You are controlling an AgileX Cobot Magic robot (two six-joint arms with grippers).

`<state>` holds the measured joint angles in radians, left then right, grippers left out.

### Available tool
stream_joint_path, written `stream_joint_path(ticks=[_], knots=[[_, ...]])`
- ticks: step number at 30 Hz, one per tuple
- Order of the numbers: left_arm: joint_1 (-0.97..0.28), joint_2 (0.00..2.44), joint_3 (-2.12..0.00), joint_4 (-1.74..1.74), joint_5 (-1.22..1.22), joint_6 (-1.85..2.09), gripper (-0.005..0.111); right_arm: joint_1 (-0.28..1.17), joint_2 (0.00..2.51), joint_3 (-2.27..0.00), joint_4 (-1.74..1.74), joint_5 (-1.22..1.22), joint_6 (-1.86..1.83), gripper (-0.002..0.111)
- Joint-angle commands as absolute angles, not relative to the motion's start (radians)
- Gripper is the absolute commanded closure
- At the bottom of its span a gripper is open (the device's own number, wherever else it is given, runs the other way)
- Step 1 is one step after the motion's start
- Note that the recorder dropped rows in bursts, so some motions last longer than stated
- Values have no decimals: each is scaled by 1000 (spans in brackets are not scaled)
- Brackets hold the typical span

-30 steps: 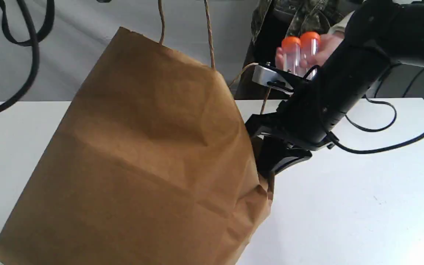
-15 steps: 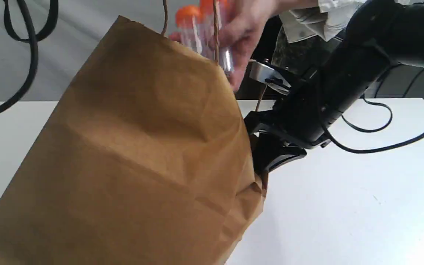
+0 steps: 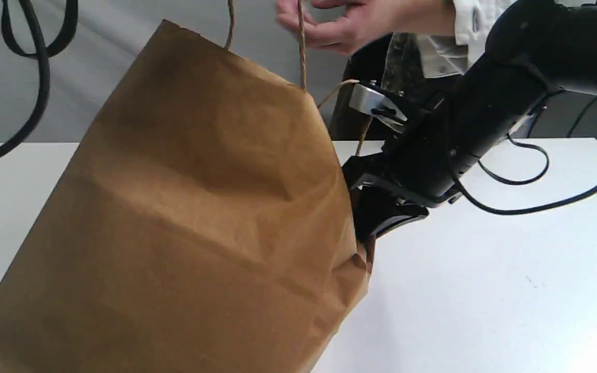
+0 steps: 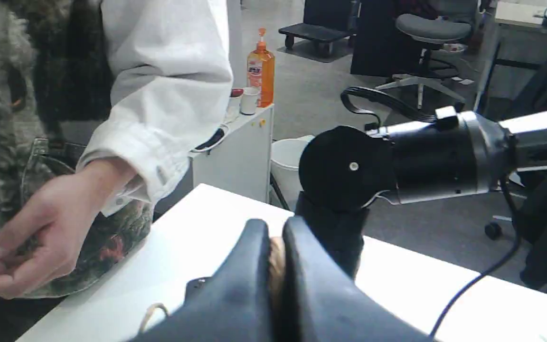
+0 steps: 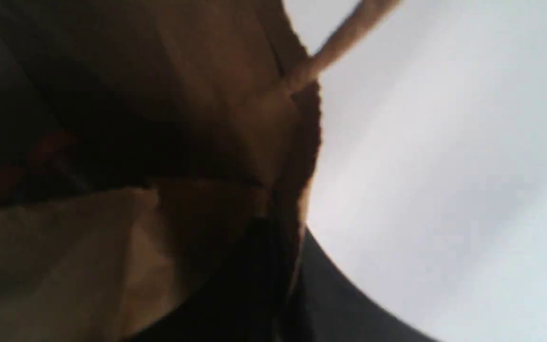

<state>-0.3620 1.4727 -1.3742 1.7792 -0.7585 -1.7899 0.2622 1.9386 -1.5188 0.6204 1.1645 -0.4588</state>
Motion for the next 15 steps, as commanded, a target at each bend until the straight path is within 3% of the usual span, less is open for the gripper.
stream_joint_path(ticks=[1, 15], knots=[[-365, 1453, -1383, 1744, -816, -1722, 107, 261, 1921, -1514, 559, 1096, -472, 108], [-365, 1301, -1132, 1744, -774, -1594, 107, 259, 1892, -1780, 535, 1006, -449, 108]])
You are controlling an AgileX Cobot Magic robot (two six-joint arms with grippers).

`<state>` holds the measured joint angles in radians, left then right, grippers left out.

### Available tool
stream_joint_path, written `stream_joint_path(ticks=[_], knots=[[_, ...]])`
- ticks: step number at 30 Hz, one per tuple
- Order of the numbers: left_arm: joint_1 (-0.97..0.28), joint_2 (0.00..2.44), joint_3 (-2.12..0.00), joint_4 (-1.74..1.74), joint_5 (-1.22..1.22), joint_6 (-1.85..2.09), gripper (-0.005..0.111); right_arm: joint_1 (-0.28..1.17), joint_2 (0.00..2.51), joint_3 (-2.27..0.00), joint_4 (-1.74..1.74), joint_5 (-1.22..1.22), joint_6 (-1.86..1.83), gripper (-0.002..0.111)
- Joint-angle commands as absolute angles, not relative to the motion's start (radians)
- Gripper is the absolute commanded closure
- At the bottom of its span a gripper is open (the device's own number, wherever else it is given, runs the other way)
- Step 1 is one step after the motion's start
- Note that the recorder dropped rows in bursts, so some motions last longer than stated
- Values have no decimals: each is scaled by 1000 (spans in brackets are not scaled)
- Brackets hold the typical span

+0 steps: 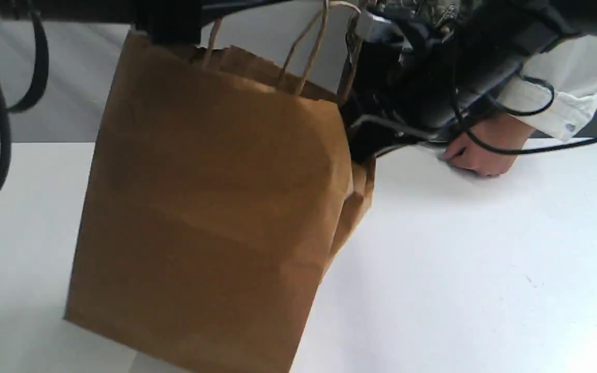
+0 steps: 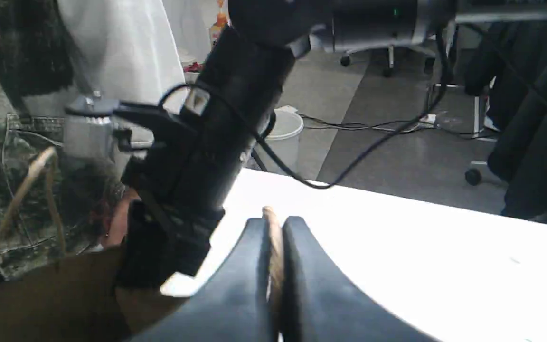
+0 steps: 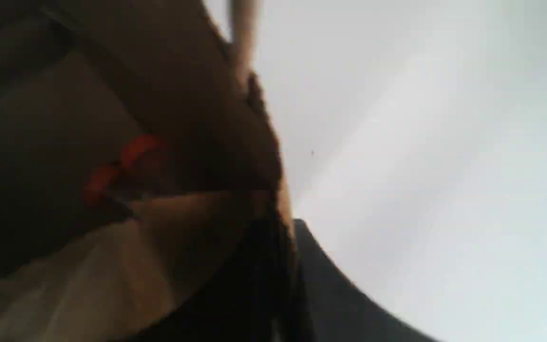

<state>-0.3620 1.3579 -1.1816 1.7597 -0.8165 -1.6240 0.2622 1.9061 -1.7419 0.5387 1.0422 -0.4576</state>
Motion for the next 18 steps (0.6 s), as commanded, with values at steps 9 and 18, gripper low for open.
stream_joint_path(ticks=[9, 18], knots=[[-365, 1173, -950, 1744, -653, -1618, 107, 261, 1892, -1781, 535, 982, -446, 108], [-365, 1177, -946, 1744, -610, -1642, 103, 261, 1892, -1781, 557, 1007, -446, 102]])
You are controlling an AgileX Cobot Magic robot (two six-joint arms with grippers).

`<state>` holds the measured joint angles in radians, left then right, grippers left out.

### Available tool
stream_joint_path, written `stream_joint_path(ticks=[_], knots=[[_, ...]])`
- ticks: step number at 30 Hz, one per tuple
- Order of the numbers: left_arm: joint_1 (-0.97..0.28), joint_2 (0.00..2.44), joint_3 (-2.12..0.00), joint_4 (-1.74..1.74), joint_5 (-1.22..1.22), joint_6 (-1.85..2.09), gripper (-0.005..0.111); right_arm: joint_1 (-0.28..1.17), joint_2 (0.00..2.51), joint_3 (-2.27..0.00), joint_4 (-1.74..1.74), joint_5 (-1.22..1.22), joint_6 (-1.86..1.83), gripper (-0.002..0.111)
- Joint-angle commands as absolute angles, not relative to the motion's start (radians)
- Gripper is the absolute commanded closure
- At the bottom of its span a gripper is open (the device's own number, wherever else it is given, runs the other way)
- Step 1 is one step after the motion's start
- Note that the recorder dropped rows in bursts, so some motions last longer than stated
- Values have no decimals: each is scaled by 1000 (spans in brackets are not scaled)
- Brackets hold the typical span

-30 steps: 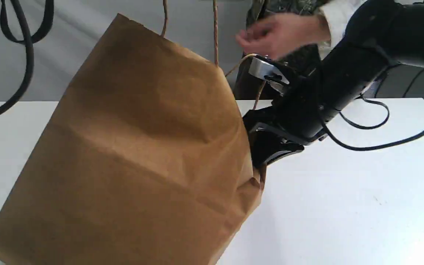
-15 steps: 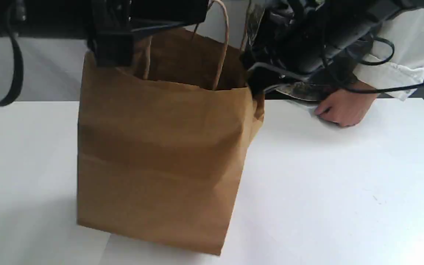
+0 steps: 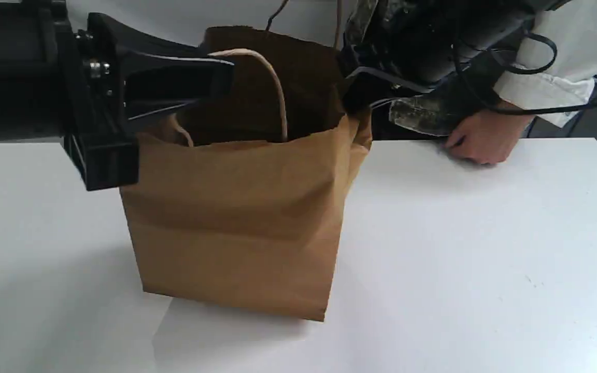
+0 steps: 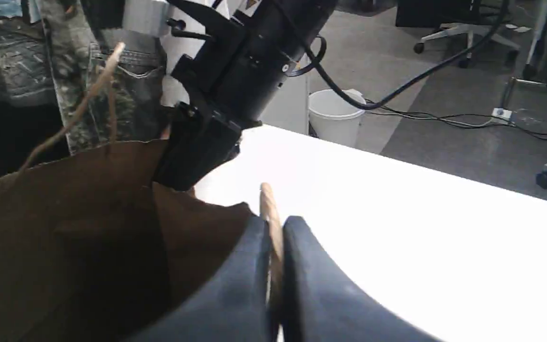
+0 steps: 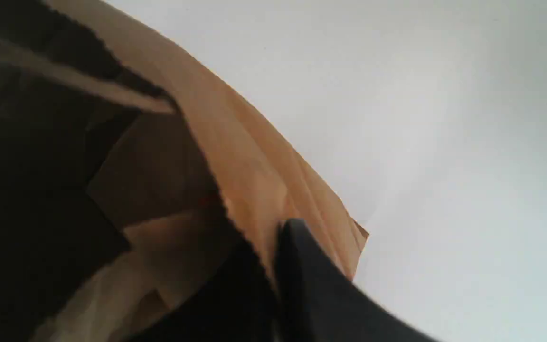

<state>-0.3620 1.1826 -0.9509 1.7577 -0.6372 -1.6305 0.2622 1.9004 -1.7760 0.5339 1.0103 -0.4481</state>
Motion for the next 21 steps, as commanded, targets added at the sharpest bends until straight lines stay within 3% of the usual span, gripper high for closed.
stream_joint_path(ticks=[1, 6, 12, 16, 21], knots=[[-365, 1177, -946, 1744, -604, -1646, 99, 261, 1892, -1781, 562, 1007, -446, 98], [-365, 1177, -946, 1744, -602, -1658, 79, 261, 1892, -1781, 566, 1029, -446, 71], [-365, 1175, -963, 1744, -602, -1672, 58, 261, 1892, -1781, 566, 1032, -446, 45], [-365, 1164, -1025, 1744, -593, -1670, 45, 261, 1879, -1781, 566, 996, -464, 42], [-365, 1140, -1077, 1744, -569, -1668, 44, 261, 1829, -1781, 562, 951, -466, 42]])
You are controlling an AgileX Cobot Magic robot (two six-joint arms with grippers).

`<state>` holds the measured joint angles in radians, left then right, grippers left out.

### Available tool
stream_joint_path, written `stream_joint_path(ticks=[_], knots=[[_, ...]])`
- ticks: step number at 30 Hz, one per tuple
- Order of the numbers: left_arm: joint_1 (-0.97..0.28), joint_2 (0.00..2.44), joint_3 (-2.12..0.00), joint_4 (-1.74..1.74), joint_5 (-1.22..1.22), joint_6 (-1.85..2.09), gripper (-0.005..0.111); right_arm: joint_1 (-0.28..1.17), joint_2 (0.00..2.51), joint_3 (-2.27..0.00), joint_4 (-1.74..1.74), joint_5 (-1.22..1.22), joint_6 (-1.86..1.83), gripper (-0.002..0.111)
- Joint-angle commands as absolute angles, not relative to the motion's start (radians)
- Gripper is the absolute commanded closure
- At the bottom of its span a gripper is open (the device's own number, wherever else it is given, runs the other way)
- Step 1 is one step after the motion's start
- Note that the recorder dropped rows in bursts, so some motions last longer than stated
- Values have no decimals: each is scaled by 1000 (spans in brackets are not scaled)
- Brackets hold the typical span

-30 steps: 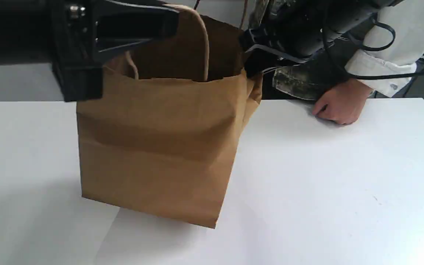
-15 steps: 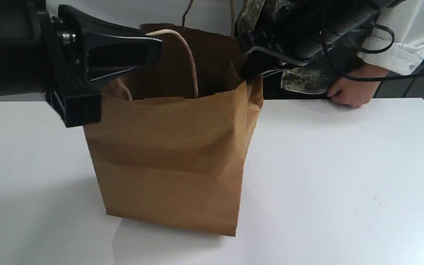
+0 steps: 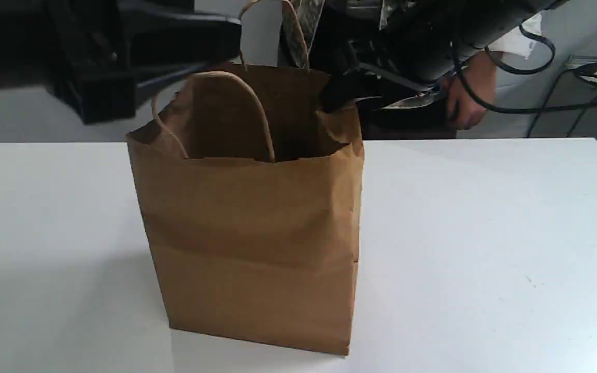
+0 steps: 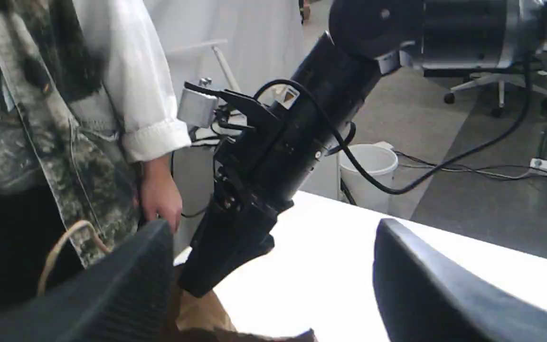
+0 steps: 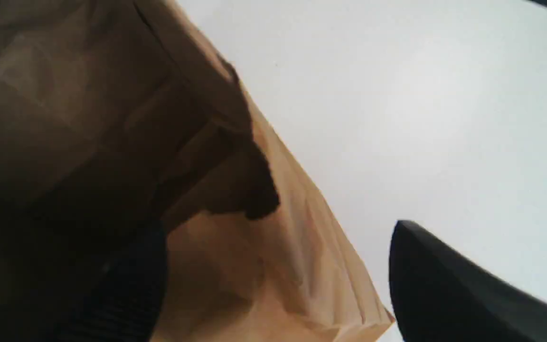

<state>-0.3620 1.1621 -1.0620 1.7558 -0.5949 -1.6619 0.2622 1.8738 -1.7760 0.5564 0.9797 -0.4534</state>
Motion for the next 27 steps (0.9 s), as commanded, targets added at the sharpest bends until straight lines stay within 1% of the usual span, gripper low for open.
stream_joint_path(ticks=[1, 13, 21, 27], knots=[[-365, 1138, -1077, 1744, -561, -1668, 44, 259, 1817, -1781, 562, 949, -466, 42], [-360, 1065, -1075, 1744, -526, -1668, 44, 259, 1688, -1781, 468, 957, -464, 42], [-360, 951, -1075, 1744, -515, -1666, 44, 259, 1595, -1781, 312, 970, -389, 42], [-360, 884, -1075, 1744, -515, -1666, 44, 259, 1538, -1781, 291, 959, -365, 43]])
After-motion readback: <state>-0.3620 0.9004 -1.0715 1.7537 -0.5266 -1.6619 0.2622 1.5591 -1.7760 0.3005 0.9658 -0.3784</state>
